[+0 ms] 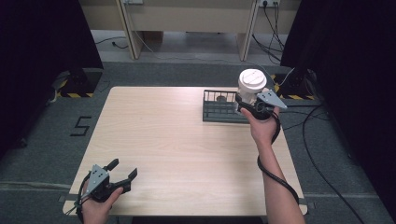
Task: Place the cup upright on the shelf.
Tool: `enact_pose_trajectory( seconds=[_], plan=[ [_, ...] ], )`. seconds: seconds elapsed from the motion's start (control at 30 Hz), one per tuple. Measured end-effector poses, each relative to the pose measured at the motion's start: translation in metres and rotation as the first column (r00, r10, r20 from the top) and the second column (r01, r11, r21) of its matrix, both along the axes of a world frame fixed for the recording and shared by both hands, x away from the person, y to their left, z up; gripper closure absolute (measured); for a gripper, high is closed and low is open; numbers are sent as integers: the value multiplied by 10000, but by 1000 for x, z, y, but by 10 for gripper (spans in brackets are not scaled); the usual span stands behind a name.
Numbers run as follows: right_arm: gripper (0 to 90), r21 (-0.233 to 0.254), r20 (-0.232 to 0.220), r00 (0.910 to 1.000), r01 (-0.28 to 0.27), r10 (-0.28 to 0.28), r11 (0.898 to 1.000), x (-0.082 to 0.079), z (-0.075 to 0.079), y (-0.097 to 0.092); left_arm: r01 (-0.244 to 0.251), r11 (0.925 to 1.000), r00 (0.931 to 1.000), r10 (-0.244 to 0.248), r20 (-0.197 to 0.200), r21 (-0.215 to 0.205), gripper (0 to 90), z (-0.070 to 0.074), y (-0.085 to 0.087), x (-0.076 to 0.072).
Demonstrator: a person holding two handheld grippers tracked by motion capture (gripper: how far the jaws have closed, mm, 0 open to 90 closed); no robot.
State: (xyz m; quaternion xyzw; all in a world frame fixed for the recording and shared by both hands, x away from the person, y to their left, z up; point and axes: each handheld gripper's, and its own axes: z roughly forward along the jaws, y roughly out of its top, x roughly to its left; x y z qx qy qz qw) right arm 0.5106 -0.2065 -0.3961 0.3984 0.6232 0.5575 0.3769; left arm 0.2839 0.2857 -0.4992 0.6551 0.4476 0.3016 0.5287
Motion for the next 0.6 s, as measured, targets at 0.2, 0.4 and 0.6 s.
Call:
enact_pose_trajectory(
  seconds=[0.2, 0.4, 0.6],
  plan=[
    [183, -28, -4, 10000, 1, -1, 10000, 6, 2, 2, 24, 10000, 10000, -24, -8, 1, 156, 0, 0, 0],
    [183, -43, 4, 10000, 23, -23, 10000, 13, 5, 5, 18, 10000, 10000, -18, -7, -13, 157, 0, 0, 0],
    [183, -69, 1, 10000, 23, -23, 10000, 17, 6, 7, 21, 10000, 10000, -21, -24, -37, 157, 0, 0, 0]
  ],
)
